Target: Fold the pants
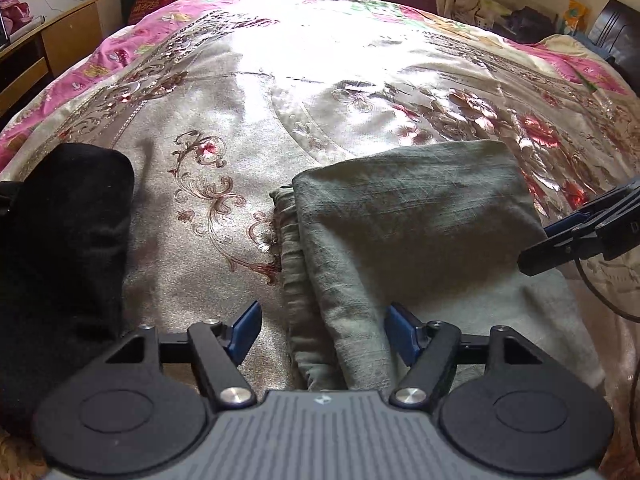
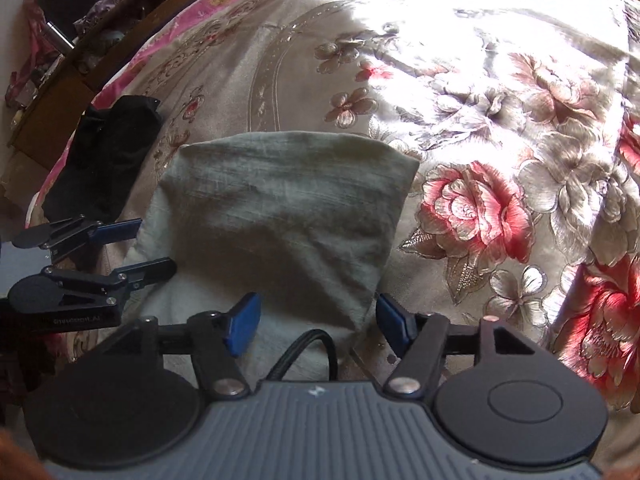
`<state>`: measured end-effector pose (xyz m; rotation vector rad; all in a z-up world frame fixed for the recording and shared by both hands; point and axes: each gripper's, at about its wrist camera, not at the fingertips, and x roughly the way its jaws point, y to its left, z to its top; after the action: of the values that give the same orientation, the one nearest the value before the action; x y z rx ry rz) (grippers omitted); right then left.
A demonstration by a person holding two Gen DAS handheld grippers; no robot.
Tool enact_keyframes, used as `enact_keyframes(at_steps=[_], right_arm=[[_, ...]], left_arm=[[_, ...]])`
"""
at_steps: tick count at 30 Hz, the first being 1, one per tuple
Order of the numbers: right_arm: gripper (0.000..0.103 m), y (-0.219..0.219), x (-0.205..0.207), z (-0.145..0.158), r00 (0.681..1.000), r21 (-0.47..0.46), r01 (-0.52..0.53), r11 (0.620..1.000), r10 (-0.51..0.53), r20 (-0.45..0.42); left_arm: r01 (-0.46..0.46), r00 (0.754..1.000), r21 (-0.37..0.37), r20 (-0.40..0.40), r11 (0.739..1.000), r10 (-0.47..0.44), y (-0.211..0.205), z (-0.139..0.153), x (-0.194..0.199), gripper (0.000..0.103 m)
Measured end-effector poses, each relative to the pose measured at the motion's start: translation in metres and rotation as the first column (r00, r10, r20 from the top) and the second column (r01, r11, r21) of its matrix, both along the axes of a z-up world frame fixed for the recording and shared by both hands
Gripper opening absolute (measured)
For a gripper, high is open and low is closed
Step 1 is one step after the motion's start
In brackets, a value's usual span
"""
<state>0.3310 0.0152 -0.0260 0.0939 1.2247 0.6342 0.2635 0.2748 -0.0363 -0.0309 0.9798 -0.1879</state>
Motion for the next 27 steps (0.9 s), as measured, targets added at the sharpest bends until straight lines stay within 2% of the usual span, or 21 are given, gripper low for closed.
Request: enact_keyframes(at_steps=[2, 3, 8, 11, 14, 16, 19, 25, 27], right_arm=[[0.067, 0.003, 0.001, -0.008, 0.999, 0.021, 0.031, 0.999, -0.031, -0.014], [0.069, 0.007, 0.001, -0.010, 1.000, 0.021, 0.030, 0.999, -0.030, -0.008], [0.064, 0.017, -0.007, -0.004, 0.998, -0.047, -0.023, 0.999, 0.025, 0.052], [0.062, 0.014, -0.010, 0.001, 0.997, -0.070, -0.016, 0.997, 0.021, 0.072], [0.062, 0.007, -0.016, 0.002, 0.997, -0.106, 0.000, 0.994, 0.008, 0.082], [0.058, 0.001, -0.019, 0.003, 0.996, -0.115, 0.020, 0.993, -0.011, 0.085], [0.057, -0.007, -0.023, 0.012, 0.993, -0.145, 0.052, 0.988, -0.036, 0.111], [0.059, -0.029, -0.032, 0.039, 0.982, -0.095, 0.136, 0.986, -0.121, 0.145], [0.059, -0.029, -0.038, 0.046, 0.980, -0.076, 0.139, 0.987, -0.127, 0.153]], left_arm=[[-0.015, 0.999, -0.060, -0.037, 0.998, 0.013, 0.002, -0.009, 0.007, 0.082], [-0.011, 0.999, -0.067, -0.036, 0.998, 0.009, 0.000, -0.011, 0.009, 0.082], [0.052, 0.998, 0.053, 0.029, 0.997, -0.054, -0.018, -0.005, 0.004, 0.081], [0.076, 0.995, 0.126, 0.053, 0.989, -0.083, -0.023, 0.005, -0.002, 0.081], [0.072, 0.997, 0.150, 0.014, 0.986, -0.074, -0.022, 0.004, -0.006, 0.082], [0.059, 0.998, 0.158, 0.004, 0.986, -0.060, -0.020, 0.002, -0.010, 0.083], [0.015, 1.000, 0.161, -0.012, 0.987, -0.013, -0.017, 0.007, -0.011, 0.083], [-0.034, 0.999, 0.269, 0.043, 0.962, 0.024, -0.033, 0.040, -0.021, 0.082], [-0.057, 0.997, 0.239, 0.064, 0.969, 0.043, -0.044, 0.056, -0.024, 0.083]])
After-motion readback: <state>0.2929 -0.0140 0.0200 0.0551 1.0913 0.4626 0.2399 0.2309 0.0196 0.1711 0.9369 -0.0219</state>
